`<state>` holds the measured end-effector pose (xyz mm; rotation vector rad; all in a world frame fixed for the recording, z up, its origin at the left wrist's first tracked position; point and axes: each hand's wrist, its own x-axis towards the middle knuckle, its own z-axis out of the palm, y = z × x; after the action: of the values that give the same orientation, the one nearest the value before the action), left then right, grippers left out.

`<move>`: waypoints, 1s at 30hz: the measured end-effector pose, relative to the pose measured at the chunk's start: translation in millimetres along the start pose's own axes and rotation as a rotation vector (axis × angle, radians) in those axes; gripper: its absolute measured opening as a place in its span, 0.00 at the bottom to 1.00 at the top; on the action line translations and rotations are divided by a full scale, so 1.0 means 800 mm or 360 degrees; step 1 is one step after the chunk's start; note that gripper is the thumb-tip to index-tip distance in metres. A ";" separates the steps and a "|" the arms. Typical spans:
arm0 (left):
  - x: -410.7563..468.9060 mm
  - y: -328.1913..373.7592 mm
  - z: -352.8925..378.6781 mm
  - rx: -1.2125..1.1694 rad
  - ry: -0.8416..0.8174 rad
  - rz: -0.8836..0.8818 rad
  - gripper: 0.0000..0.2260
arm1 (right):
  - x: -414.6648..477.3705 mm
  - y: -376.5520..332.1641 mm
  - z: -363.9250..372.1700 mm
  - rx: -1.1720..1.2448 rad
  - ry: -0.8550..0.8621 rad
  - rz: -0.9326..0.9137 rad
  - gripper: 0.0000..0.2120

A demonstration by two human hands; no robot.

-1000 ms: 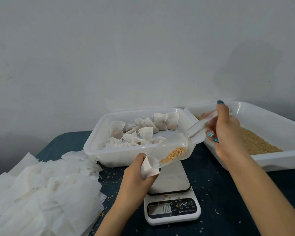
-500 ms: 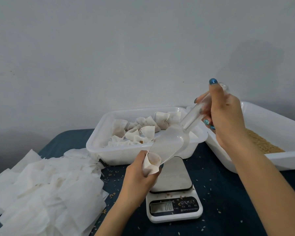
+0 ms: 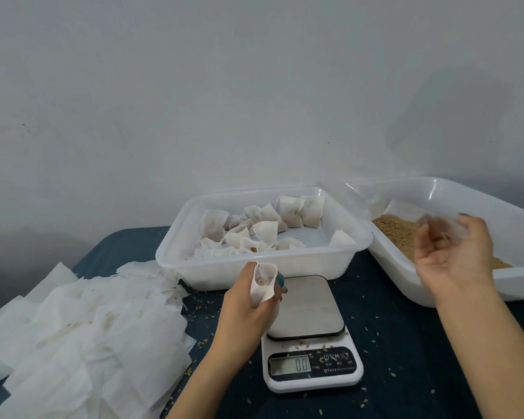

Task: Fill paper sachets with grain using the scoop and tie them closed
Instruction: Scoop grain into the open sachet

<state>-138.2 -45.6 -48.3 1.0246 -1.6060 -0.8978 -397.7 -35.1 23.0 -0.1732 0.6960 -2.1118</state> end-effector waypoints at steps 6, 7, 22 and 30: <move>0.001 -0.001 0.000 0.0027 -0.0013 0.0076 0.11 | 0.035 -0.015 -0.004 -0.0472 -0.0049 -0.0210 0.04; 0.000 -0.001 -0.001 0.0026 -0.0022 0.0098 0.14 | 0.043 -0.013 -0.006 -0.0710 -0.0066 -0.0240 0.05; 0.017 -0.002 -0.021 0.0453 0.0167 0.0371 0.12 | 0.039 0.039 -0.022 -0.3435 -0.0464 -0.0858 0.20; 0.040 0.008 0.002 0.0298 -0.0018 0.0360 0.14 | -0.025 0.096 -0.026 -0.2828 -0.1069 -0.1130 0.05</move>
<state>-145.5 -73.0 -32.0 0.9423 -1.8000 -0.6106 -338.5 -45.6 -33.0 -2.1475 1.9901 -1.1018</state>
